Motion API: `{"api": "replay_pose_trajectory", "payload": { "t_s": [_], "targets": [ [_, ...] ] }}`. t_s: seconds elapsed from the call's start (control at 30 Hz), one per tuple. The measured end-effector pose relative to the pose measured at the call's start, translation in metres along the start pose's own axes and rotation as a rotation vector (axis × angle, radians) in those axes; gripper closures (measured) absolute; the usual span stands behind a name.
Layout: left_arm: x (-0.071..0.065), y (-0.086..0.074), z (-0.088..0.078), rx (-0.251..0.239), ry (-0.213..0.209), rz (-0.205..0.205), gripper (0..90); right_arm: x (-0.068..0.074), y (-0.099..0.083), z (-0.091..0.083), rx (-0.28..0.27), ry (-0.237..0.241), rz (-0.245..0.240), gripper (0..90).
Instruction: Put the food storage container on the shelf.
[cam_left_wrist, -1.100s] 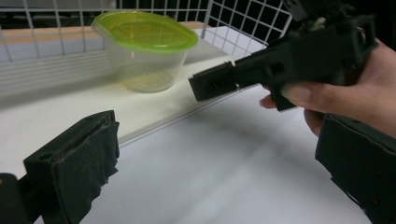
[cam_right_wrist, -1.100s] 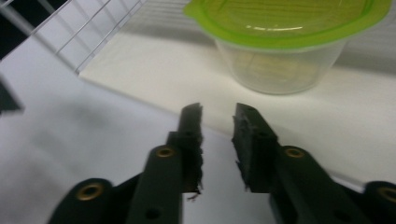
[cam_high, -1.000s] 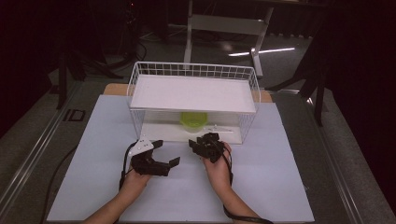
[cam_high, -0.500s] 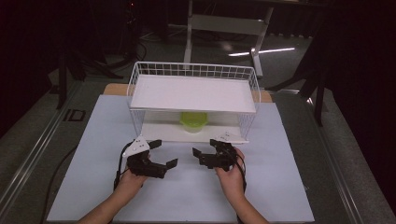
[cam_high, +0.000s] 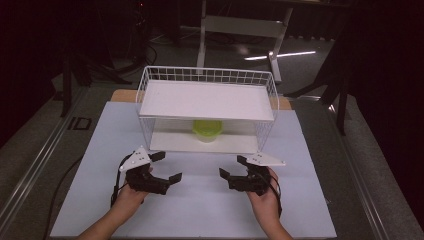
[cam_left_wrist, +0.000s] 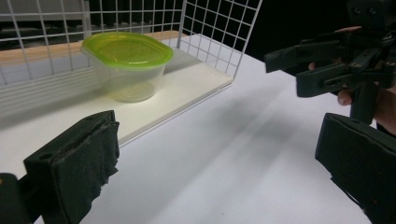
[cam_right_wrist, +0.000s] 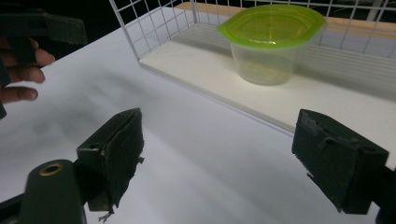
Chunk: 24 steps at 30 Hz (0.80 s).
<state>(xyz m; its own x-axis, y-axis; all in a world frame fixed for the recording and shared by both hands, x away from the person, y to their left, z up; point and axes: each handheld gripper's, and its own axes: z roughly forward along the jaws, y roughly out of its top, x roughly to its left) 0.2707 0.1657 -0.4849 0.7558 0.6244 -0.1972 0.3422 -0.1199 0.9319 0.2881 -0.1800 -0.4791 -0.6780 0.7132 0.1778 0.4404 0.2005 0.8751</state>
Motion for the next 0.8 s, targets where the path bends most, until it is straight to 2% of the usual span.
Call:
{"api": "replay_pose_trajectory", "payload": {
  "t_s": [0.27, 0.47, 0.6, 0.8],
  "targets": [
    [0.001, -0.007, -0.011, 0.021, 0.004, 0.002, 0.5, -0.008, -0.009, -0.018, 0.002, -0.009, -0.008, 16.4],
    [0.006, -0.015, -0.021, 0.037, 0.013, -0.012, 0.5, -0.011, -0.016, -0.035, 0.010, -0.019, -0.027, 16.5],
    [0.007, -0.019, -0.028, 0.042, 0.019, -0.019, 0.5, -0.014, -0.022, -0.049, 0.001, -0.034, -0.018, 16.5],
    [0.008, -0.026, -0.037, 0.056, 0.027, -0.024, 0.5, -0.019, -0.029, -0.061, 0.018, -0.053, -0.029, 16.5]
  ]
}}
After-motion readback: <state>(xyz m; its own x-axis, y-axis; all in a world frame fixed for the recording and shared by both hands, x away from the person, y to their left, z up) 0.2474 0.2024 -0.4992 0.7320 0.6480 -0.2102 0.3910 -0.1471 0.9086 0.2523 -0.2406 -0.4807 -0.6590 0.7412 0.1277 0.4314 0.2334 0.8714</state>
